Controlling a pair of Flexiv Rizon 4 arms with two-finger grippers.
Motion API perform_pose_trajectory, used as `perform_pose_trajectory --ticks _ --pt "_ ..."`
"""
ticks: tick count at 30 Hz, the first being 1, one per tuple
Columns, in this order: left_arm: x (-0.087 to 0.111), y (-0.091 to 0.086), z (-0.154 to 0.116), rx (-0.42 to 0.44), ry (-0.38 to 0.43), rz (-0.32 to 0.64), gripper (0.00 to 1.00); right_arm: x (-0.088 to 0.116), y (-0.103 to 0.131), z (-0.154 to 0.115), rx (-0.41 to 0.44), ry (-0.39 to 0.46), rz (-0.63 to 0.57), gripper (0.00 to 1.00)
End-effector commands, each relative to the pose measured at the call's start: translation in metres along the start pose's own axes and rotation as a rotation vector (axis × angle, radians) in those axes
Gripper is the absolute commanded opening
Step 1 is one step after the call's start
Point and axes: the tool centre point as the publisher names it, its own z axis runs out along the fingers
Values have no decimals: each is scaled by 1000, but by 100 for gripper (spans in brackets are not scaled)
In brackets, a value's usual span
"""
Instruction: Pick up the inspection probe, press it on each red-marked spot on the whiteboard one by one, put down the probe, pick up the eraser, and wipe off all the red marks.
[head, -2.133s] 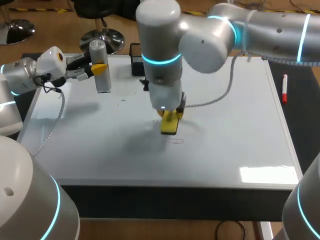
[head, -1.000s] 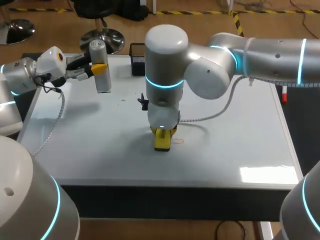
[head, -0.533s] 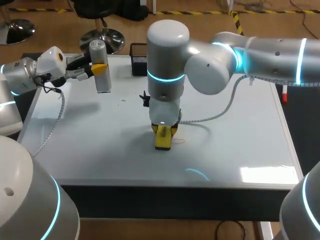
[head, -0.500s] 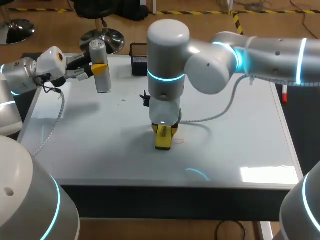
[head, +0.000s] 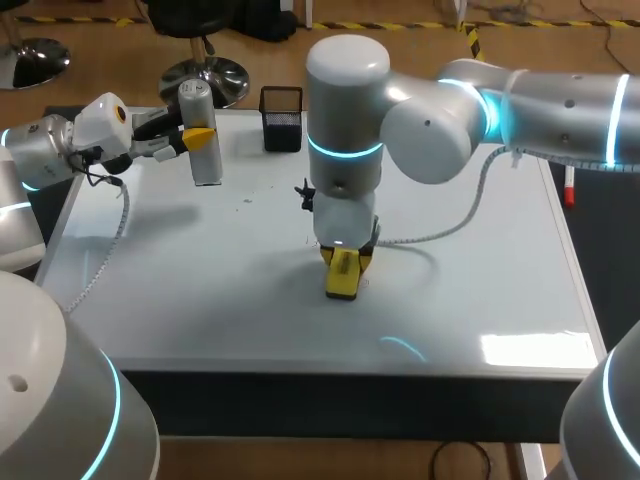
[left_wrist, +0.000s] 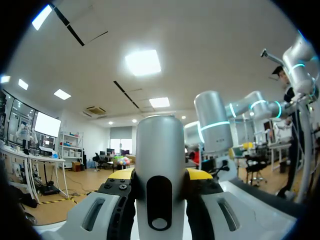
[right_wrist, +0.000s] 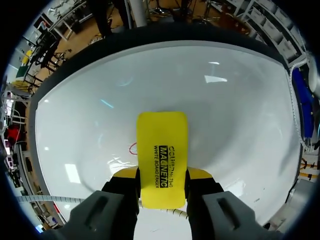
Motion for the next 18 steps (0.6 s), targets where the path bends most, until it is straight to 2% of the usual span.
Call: perform_pose_trajectory --ticks 1,18 --pt "0 -1 0 0 -1 2 0 15 1 43 -1 1 15 0" --pt "0 -1 0 0 -1 2 0 59 4 54 -24 47 112 0"
